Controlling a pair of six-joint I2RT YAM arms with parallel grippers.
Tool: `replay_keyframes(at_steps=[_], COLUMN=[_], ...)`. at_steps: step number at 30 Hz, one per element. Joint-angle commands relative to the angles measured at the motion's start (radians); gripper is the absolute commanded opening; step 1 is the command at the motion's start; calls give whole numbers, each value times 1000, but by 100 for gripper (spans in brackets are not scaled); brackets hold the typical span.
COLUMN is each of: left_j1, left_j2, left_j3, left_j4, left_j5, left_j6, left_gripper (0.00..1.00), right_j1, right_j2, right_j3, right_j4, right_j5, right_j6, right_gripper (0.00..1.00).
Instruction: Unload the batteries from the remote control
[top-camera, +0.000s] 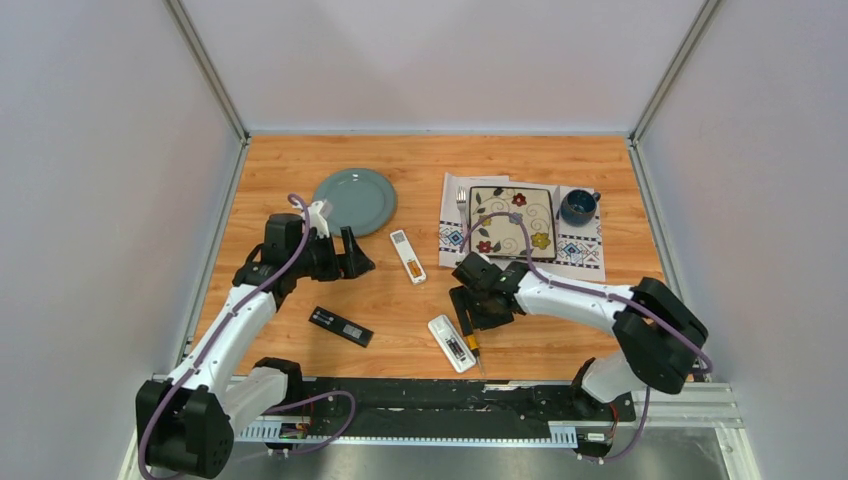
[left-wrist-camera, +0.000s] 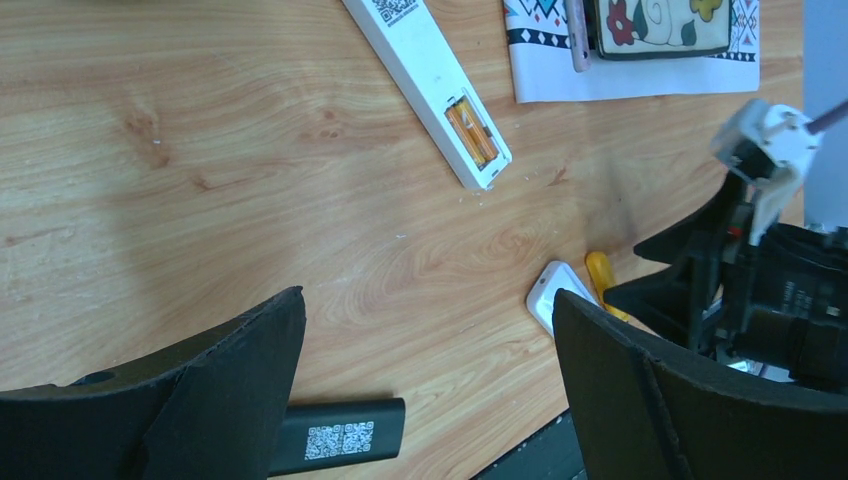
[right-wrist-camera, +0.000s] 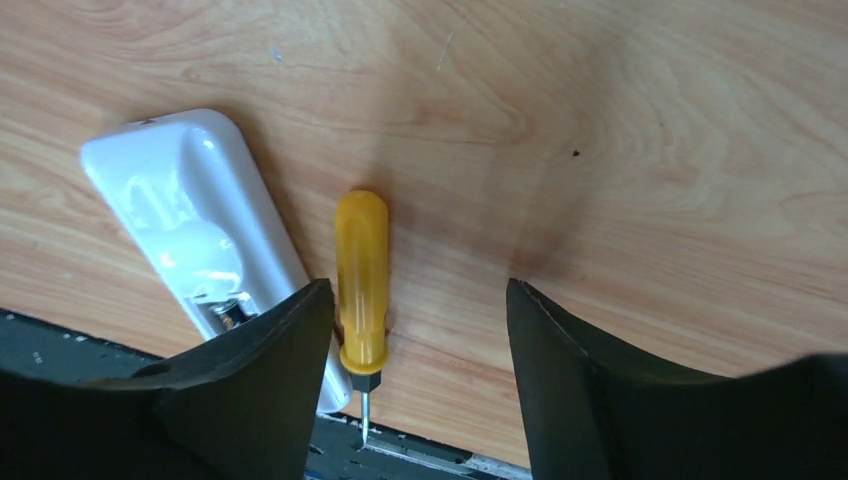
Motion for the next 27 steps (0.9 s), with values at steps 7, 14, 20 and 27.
replay_keyframes(at_steps=[7,14,20,27], left_j1=[5,5,-15,-179], left_j2=[-75,-104,-110,-29], left_j3=[44,63,73,183], left_j4=[-64,-67,20,172], left_j5=[-1,32,118,125], left_j6=[53,64,21,-42], left_gripper=[100,99,97,96], right_j1=[32,26,-50,-254], right_j2=[167,69,-78,-270], right_j3=[62,209,379,383], right_j4=[77,-56,-101,44], right_j5=[-8,138,202,52], right_j6=[7,-36,-56,33], right_gripper=[25,0,0,0])
